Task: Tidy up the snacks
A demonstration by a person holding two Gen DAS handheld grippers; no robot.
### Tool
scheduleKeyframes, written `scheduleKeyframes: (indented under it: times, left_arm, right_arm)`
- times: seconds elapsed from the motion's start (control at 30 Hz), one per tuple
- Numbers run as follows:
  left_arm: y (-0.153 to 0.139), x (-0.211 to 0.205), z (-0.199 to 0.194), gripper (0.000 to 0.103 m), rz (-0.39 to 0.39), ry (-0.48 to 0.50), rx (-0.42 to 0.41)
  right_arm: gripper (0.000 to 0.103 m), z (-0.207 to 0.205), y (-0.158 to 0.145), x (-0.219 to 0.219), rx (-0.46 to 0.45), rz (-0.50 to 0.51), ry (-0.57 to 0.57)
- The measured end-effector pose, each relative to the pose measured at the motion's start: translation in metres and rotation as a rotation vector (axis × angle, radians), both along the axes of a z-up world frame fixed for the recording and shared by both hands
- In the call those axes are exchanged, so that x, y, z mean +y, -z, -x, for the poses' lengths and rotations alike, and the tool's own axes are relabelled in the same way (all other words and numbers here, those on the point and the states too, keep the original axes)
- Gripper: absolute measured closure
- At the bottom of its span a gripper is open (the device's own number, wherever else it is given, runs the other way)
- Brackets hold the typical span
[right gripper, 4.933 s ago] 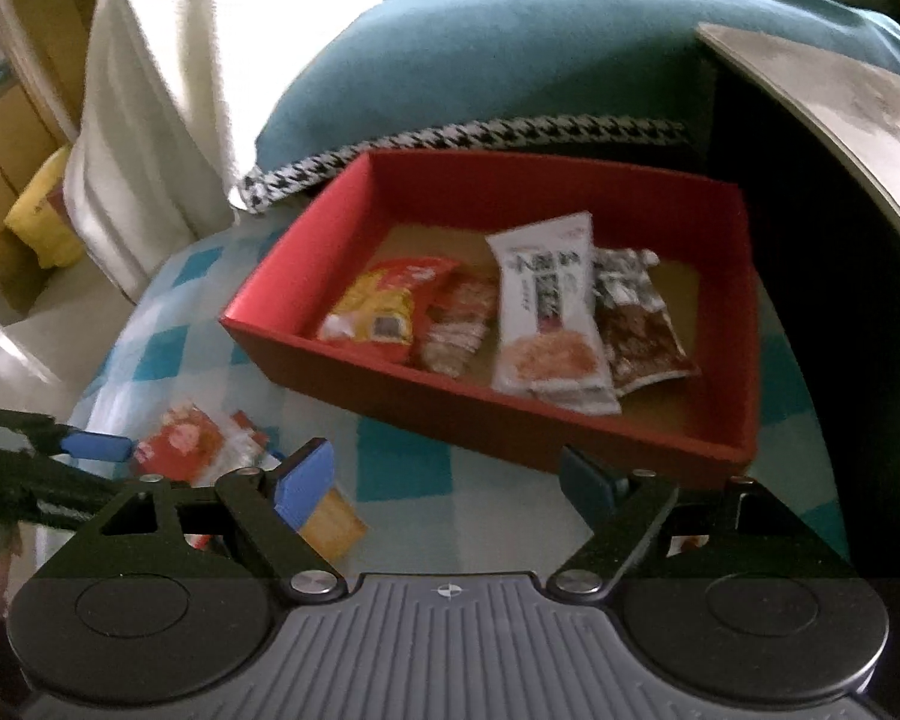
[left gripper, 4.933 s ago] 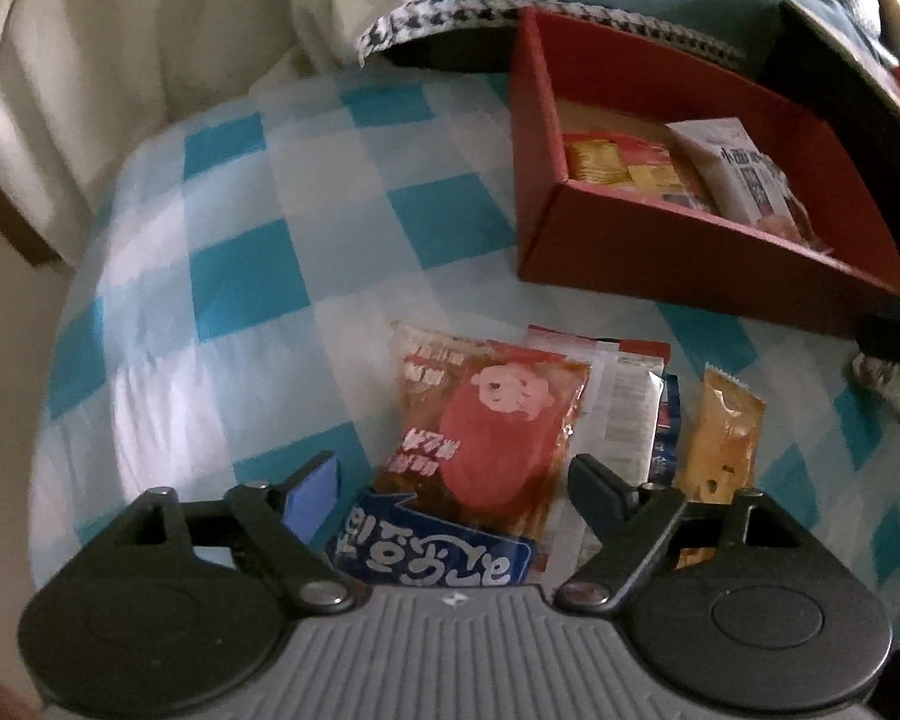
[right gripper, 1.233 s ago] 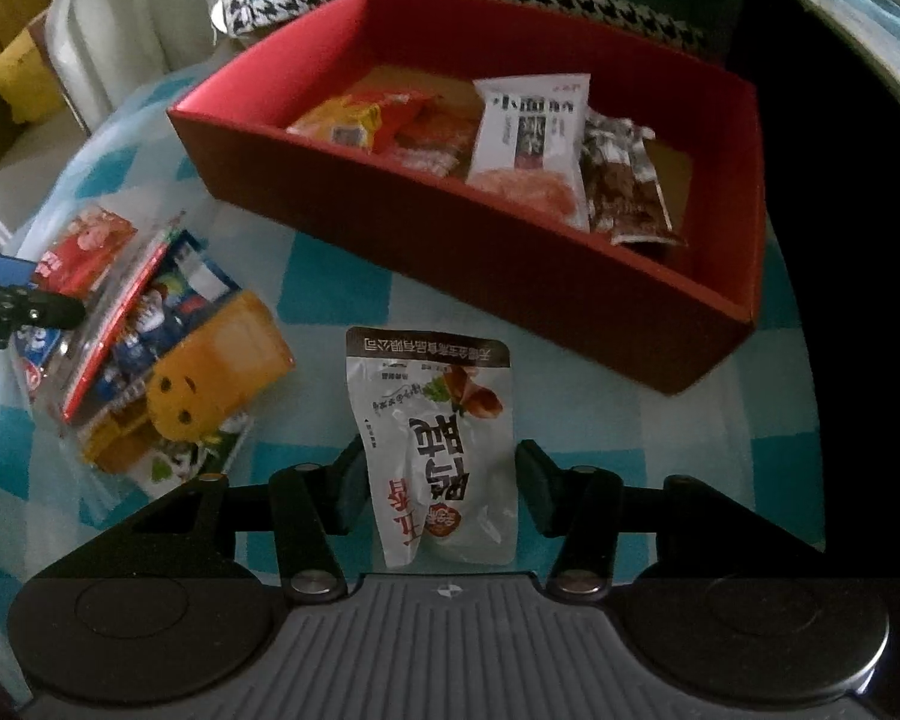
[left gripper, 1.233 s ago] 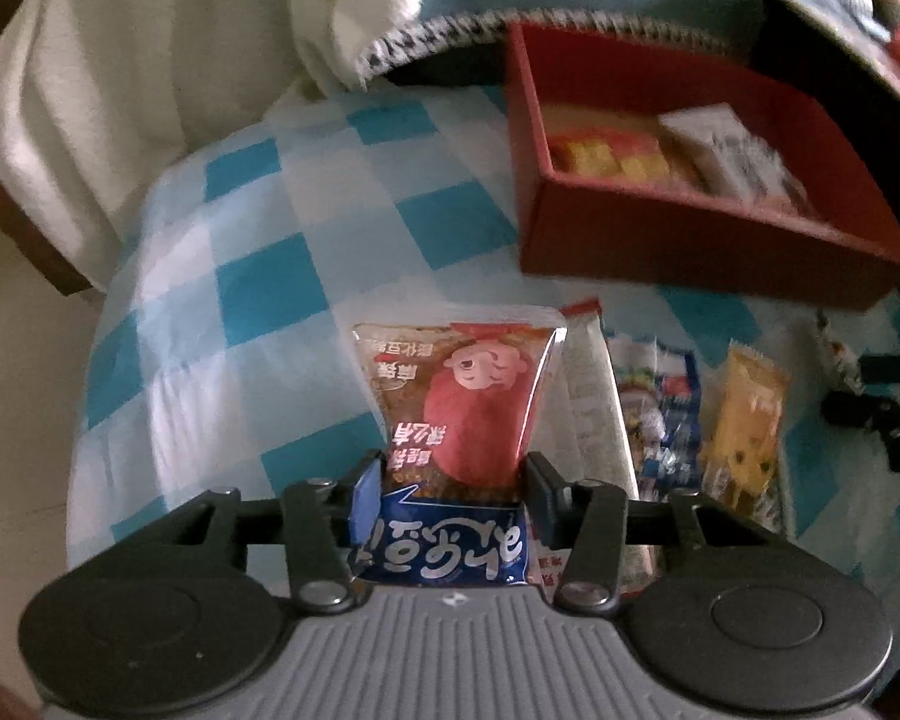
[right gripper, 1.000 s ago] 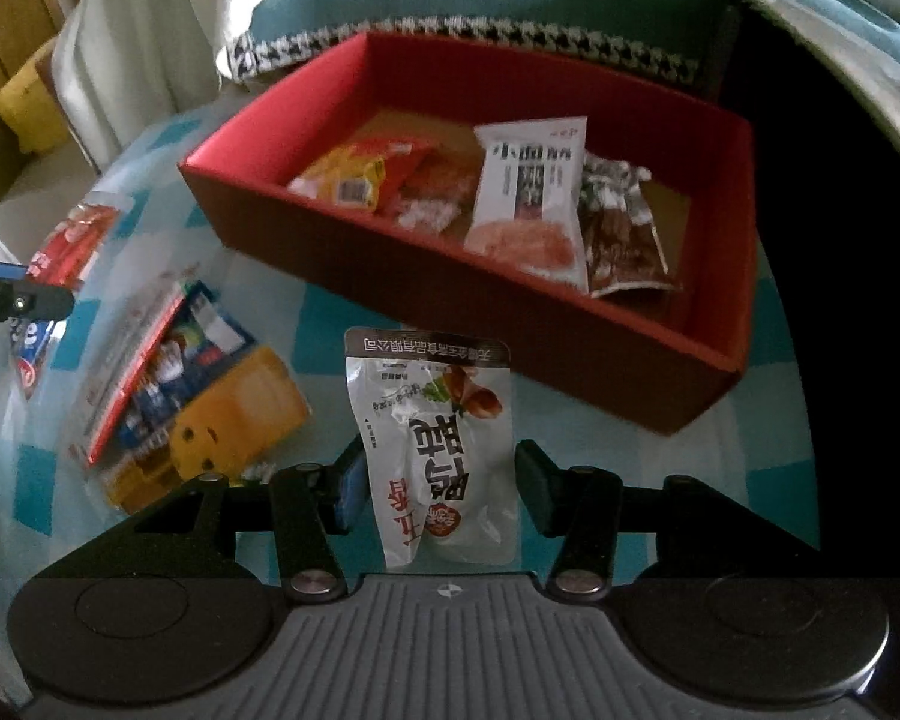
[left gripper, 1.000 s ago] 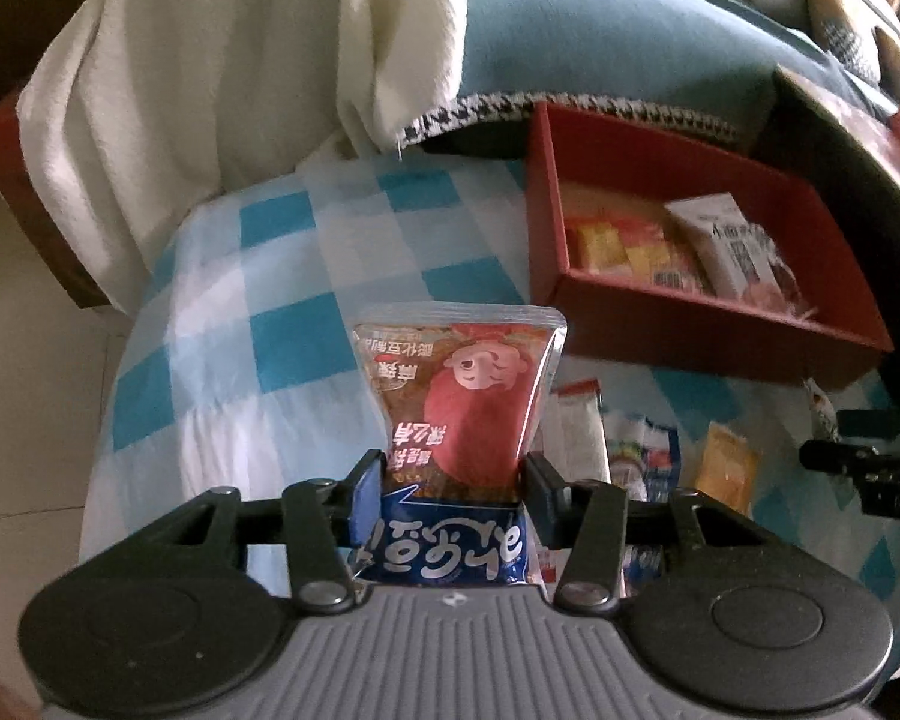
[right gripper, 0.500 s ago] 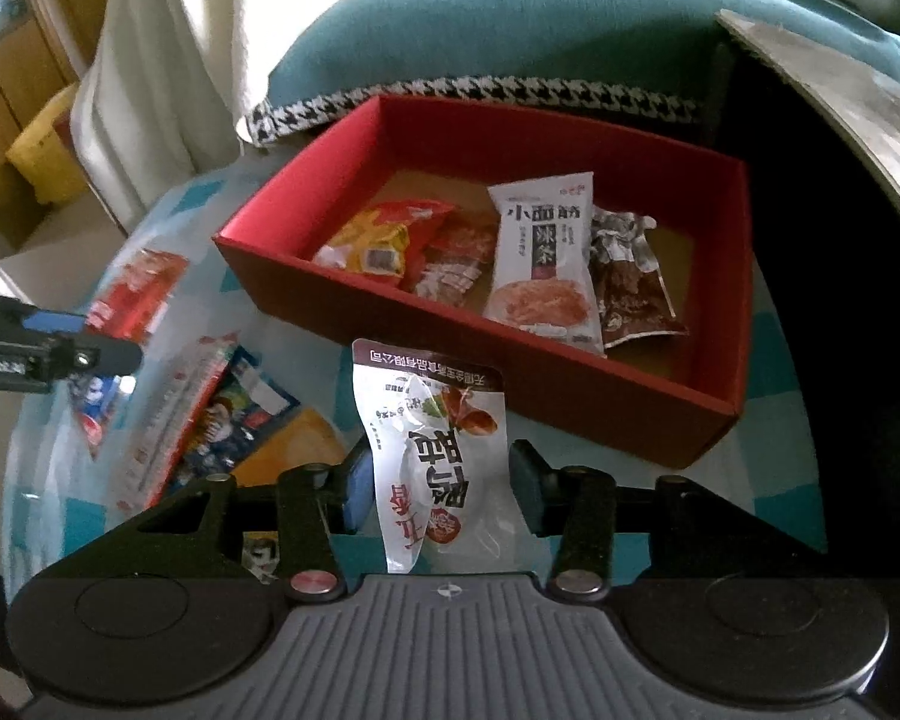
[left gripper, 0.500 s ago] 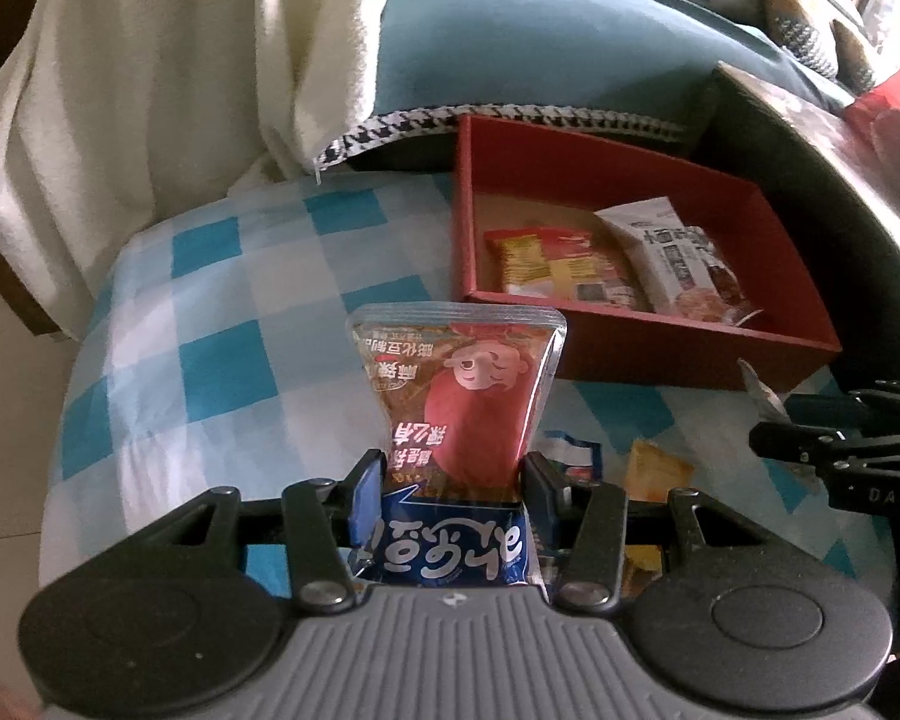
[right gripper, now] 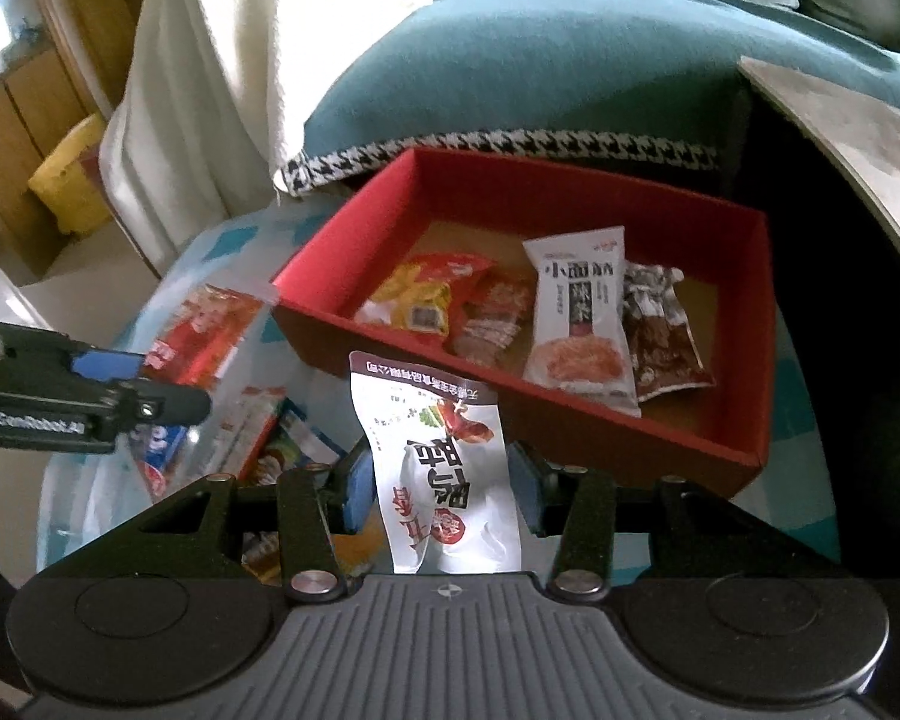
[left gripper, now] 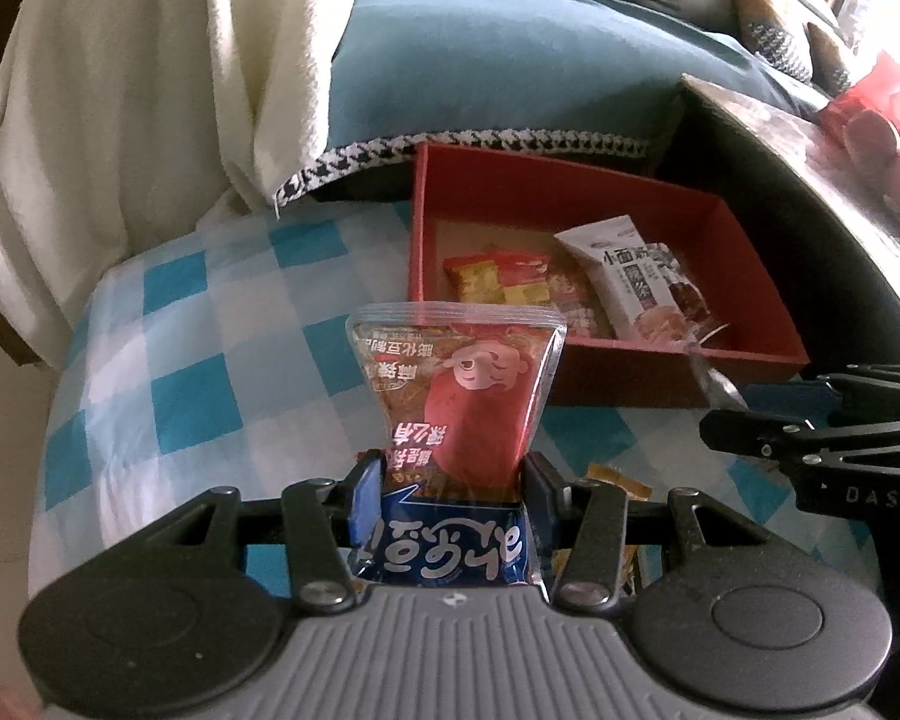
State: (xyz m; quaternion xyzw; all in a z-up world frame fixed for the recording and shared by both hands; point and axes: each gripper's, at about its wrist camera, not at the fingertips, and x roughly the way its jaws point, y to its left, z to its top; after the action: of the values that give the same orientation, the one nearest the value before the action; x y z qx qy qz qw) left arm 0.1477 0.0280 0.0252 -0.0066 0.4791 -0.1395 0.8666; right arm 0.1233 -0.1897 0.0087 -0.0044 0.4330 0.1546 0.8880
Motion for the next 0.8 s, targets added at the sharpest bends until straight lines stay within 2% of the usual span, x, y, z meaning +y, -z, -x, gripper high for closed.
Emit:
scheduleKeyframes:
  times: [0.8]
  left_arm:
    - [-0.021,-0.026,-0.02,0.06,0.025,0.015,-0.073]
  right_arm:
    - [0.049,-0.006,-0.031,-0.012,-0.092,-0.057,0.049]
